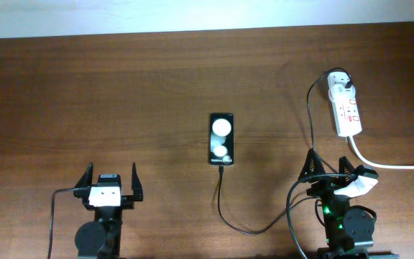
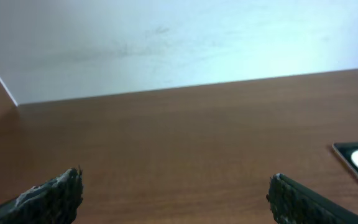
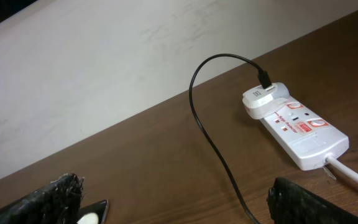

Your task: Plug charger to phone and switch on socket

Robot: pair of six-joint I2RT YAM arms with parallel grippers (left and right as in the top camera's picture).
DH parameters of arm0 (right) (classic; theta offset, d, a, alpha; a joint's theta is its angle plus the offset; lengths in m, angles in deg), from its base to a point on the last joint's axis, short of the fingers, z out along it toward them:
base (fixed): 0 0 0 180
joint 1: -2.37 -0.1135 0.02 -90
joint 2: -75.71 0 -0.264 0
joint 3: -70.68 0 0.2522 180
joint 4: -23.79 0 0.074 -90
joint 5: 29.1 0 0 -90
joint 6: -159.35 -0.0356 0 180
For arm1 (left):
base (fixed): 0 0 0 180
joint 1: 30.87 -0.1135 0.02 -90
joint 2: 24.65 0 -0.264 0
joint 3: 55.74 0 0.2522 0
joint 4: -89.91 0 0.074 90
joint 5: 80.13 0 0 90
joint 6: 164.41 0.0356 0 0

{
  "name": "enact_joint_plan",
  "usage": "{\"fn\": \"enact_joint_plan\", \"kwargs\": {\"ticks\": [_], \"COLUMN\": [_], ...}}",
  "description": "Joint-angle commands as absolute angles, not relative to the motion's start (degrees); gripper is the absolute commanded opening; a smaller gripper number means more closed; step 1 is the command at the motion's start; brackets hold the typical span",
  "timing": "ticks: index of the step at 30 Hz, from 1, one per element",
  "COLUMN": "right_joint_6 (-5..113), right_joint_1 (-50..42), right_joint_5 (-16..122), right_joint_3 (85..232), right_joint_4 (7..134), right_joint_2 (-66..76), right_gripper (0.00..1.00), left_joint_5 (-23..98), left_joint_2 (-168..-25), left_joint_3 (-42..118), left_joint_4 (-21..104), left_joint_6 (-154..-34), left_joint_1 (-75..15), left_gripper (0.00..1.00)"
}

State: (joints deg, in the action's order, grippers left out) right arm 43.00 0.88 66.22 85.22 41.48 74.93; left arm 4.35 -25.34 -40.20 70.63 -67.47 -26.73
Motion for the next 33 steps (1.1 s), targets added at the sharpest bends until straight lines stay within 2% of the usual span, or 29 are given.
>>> {"fn": "enact_joint_plan", "kwargs": {"ticks": [1, 33], "right_joint_6": [43.6, 43.6], "right_joint_1": [0.5, 0.5], "right_joint_5": [65.9, 65.9], "right_joint_3": [84.8, 84.8], "right_joint_4": [41.8, 41.8], "right_joint_2": [75.5, 75.5], "right_gripper": [0.99, 0.99], "left_joint_5": [8.5, 9.1], "left_joint_2": [-24.9, -25.0], "left_joint_3": [-41.5, -41.5], "left_joint_4": [71.4, 71.4], "left_joint_6": [-65.7, -65.7], "left_joint_1": [-26.9, -27.7], "left_gripper": [0.99, 0.99]}}
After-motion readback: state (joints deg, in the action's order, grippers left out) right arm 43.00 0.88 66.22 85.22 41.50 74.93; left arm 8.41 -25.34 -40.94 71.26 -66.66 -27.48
